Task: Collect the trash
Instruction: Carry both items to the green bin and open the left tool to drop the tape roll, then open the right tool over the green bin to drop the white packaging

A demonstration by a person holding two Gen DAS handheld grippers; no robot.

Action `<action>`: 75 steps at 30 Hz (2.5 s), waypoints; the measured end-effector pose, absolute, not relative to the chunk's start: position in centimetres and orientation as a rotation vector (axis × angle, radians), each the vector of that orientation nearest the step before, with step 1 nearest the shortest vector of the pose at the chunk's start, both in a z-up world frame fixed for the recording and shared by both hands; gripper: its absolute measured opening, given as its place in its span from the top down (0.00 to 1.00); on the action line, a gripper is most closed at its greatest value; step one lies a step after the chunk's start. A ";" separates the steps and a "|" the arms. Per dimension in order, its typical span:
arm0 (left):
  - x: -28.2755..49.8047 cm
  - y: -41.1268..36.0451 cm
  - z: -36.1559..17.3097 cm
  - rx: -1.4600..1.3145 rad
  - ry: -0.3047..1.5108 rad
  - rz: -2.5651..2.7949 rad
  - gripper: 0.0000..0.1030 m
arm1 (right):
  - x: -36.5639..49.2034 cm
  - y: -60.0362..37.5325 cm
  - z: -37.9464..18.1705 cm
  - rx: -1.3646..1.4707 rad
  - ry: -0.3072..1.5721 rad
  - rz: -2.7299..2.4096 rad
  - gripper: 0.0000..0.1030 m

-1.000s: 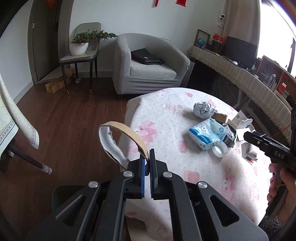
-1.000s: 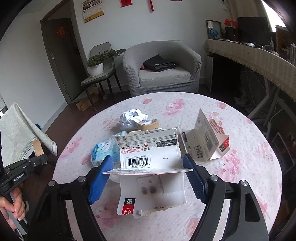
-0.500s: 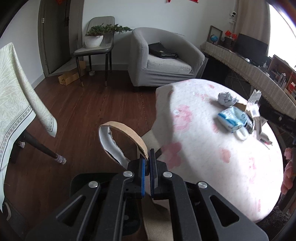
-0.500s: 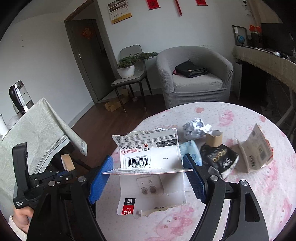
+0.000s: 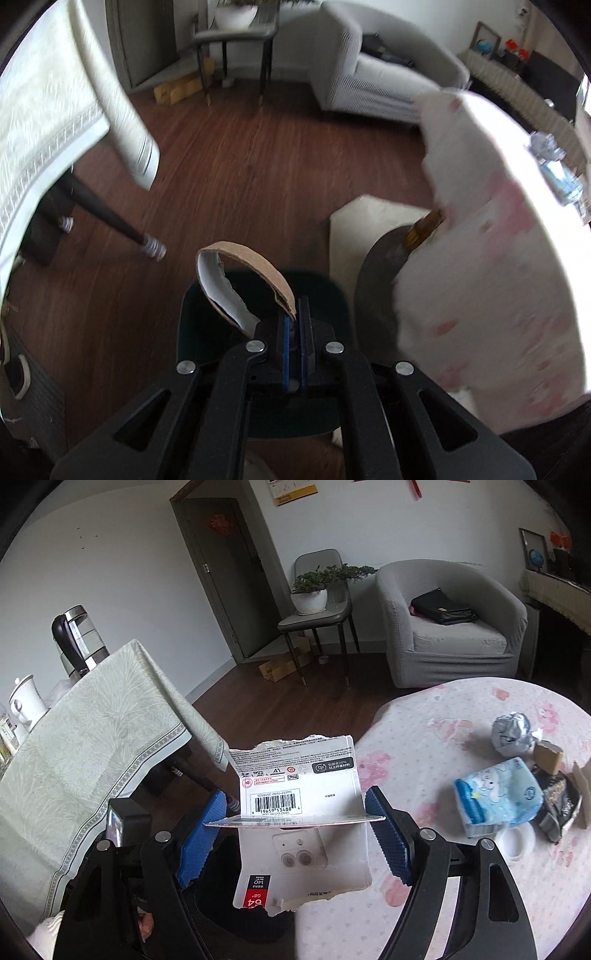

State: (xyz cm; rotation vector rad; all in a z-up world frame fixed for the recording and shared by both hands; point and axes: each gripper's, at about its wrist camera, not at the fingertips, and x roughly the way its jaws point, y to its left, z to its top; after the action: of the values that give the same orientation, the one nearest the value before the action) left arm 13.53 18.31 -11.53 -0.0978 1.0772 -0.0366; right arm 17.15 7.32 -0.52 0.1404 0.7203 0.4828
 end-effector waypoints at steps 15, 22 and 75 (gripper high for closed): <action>11.6 22.3 -17.7 -0.130 1.259 -0.017 0.95 | 17.9 16.8 -3.7 0.060 0.833 0.617 0.24; 10.6 23.1 -19.2 -0.098 1.308 -0.013 0.87 | 18.9 19.5 -6.5 0.042 0.919 0.628 0.24; 6.1 27.9 -2.1 -0.203 0.837 0.012 0.71 | 19.7 27.6 -19.7 -0.258 1.243 0.569 0.18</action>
State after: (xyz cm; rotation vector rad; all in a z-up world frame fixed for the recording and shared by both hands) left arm 6.08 27.90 -2.05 -0.2028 0.8371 0.0123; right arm 19.71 27.59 -19.70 -0.2577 1.2431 0.5690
